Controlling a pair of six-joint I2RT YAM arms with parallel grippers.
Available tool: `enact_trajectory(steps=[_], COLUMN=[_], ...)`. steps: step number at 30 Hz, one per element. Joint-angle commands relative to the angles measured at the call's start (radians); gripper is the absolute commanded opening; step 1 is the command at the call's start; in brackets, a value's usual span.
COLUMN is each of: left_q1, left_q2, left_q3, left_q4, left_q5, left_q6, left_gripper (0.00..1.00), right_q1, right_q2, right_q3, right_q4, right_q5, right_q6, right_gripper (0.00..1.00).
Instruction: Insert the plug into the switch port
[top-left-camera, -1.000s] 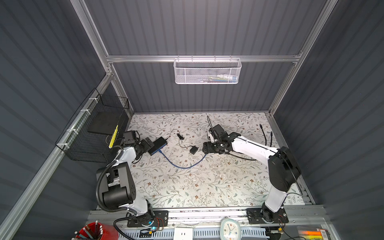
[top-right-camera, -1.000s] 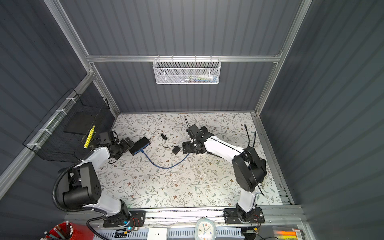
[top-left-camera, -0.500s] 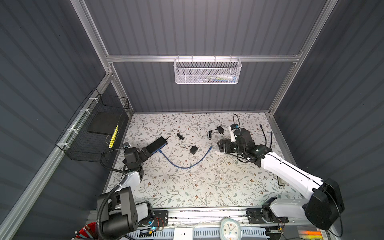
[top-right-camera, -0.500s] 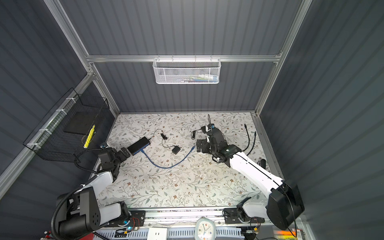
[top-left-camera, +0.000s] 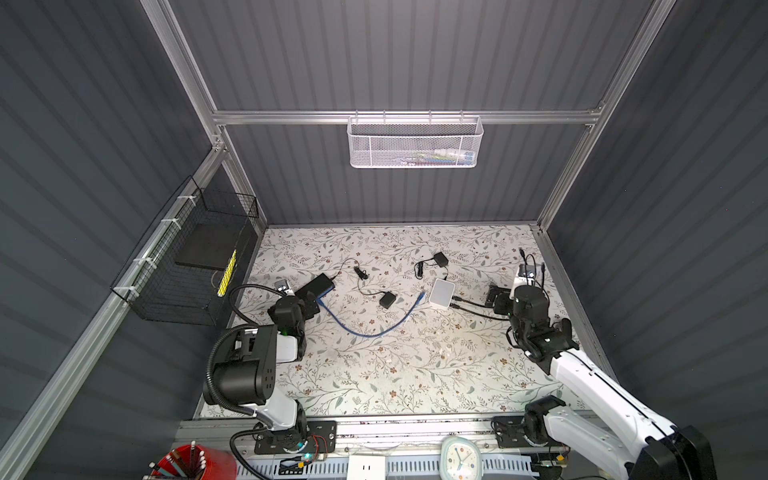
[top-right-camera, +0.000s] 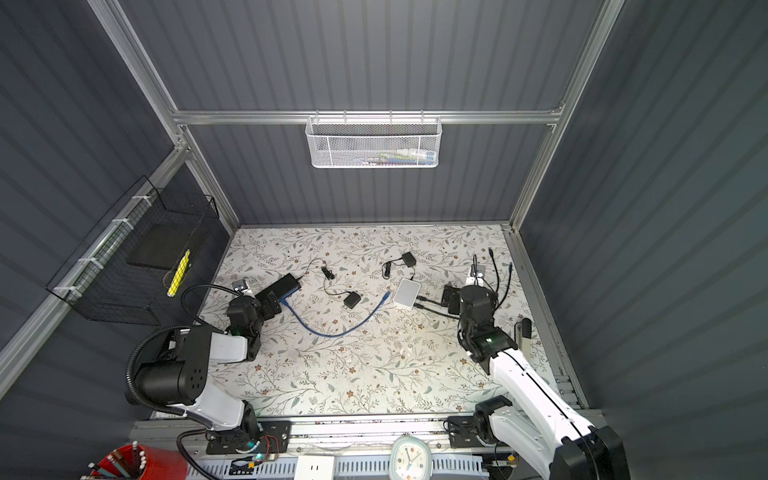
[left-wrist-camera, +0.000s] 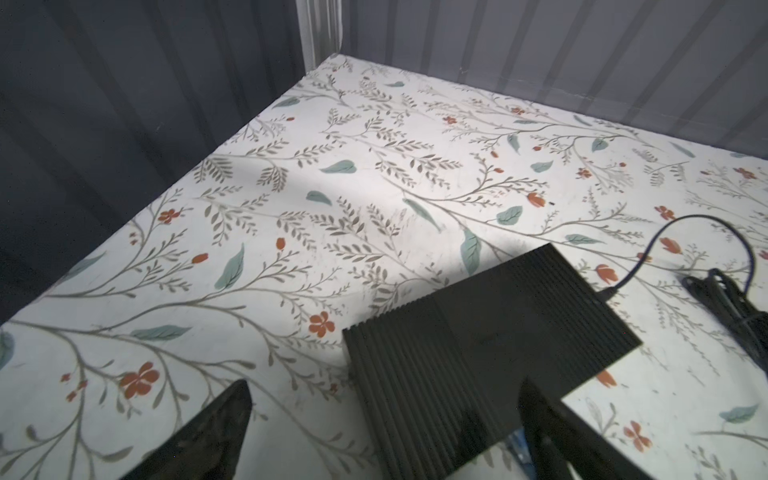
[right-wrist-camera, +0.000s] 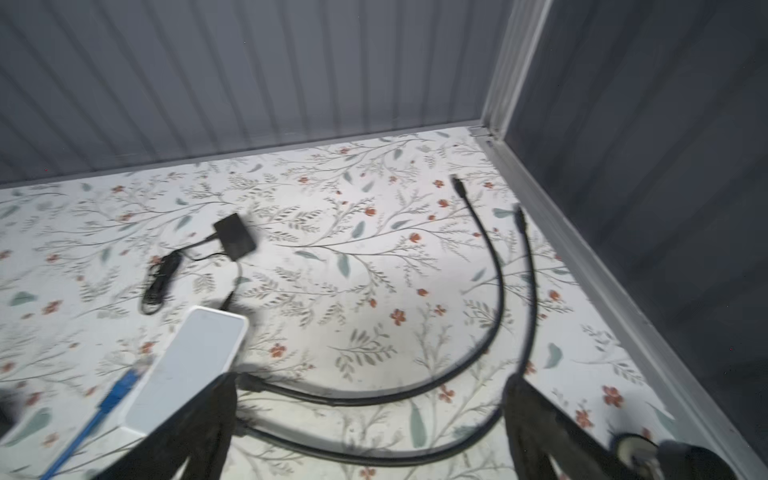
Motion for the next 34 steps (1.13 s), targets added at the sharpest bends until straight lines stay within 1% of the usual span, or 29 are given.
enact_trajectory(steps=[1,3,4,5,6,8,10,12,14,16,17,18,19,20,21,23,26,28,31,34], left_q1=[-0.044,-0.069,-0.079,-0.084,-0.084,-0.084,-0.084,-0.084,-0.084,-0.084,-0.085,-0.085,-0.086,-0.085,-0.085,-0.085,-0.086,-0.091,-0.099,-0.099], left_q2=[0.052,0.125,0.104,0.097,0.123,0.099,0.123,0.106,0.119,0.112,0.112,0.115,0.115,0.115,0.115,0.115,0.114,0.120,0.120,0.119], left_q3=[0.005,0.020,0.043,0.059,0.056,0.076,0.072,0.081,0.075,0.076,0.076,0.075,0.075,0.075,0.076,0.076,0.078,0.089,0.091,0.089], left_q4=[0.111,0.179,0.083,0.055,0.114,0.018,0.079,0.022,0.063,0.046,0.048,0.054,0.054,0.052,0.052,0.051,0.048,0.033,0.034,0.036], left_q5=[-0.047,-0.067,-0.066,-0.076,-0.093,-0.096,-0.093,-0.089,-0.092,-0.087,-0.087,-0.089,-0.089,-0.088,-0.089,-0.088,-0.088,-0.088,-0.090,-0.088], left_q6=[0.077,0.118,0.118,0.115,0.121,0.105,0.123,0.113,0.120,0.116,0.116,0.117,0.120,0.118,0.117,0.117,0.117,0.133,0.139,0.138], left_gripper=[1.00,1.00,1.00,1.00,1.00,1.00,1.00,1.00,1.00,1.00,1.00,1.00,1.00,1.00,1.00,1.00,1.00,1.00,1.00,1.00], right_q1=[-0.054,-0.090,-0.097,-0.100,-0.108,-0.132,-0.138,-0.164,-0.194,-0.228,-0.248,-0.277,-0.295,-0.305,-0.306,-0.312,-0.313,-0.313,-0.313,-0.313], right_q2=[0.022,0.091,0.126,0.160,0.180,0.280,0.348,0.385,0.436,0.500,0.474,0.458,0.483,0.539,0.563,0.496,0.544,0.513,0.540,0.529], right_q3=[-0.130,-0.160,-0.175,-0.196,-0.202,-0.180,-0.144,-0.136,-0.140,-0.167,-0.167,-0.169,-0.183,-0.200,-0.209,-0.180,-0.187,-0.178,-0.181,-0.165], right_q4=[0.331,0.405,0.466,0.552,0.612,0.647,0.676,0.732,0.784,0.921,0.867,0.825,0.874,0.976,1.041,0.863,0.962,0.894,0.945,0.893], right_q5=[0.106,0.088,0.103,0.119,0.100,0.035,0.038,-0.024,-0.073,-0.122,-0.157,-0.224,-0.259,-0.273,-0.273,-0.323,-0.358,-0.340,-0.325,-0.313], right_q6=[-0.100,-0.106,-0.124,-0.137,-0.139,-0.141,-0.172,-0.194,-0.189,-0.182,-0.157,-0.129,-0.124,-0.123,-0.132,-0.125,-0.149,-0.135,-0.134,-0.126], right_gripper=[0.99,0.99,0.99,0.99,0.99,0.99,0.99,0.99,0.99,0.99,0.99,0.99,0.99,0.99,0.99,0.99,0.99,0.99,0.99,0.99])
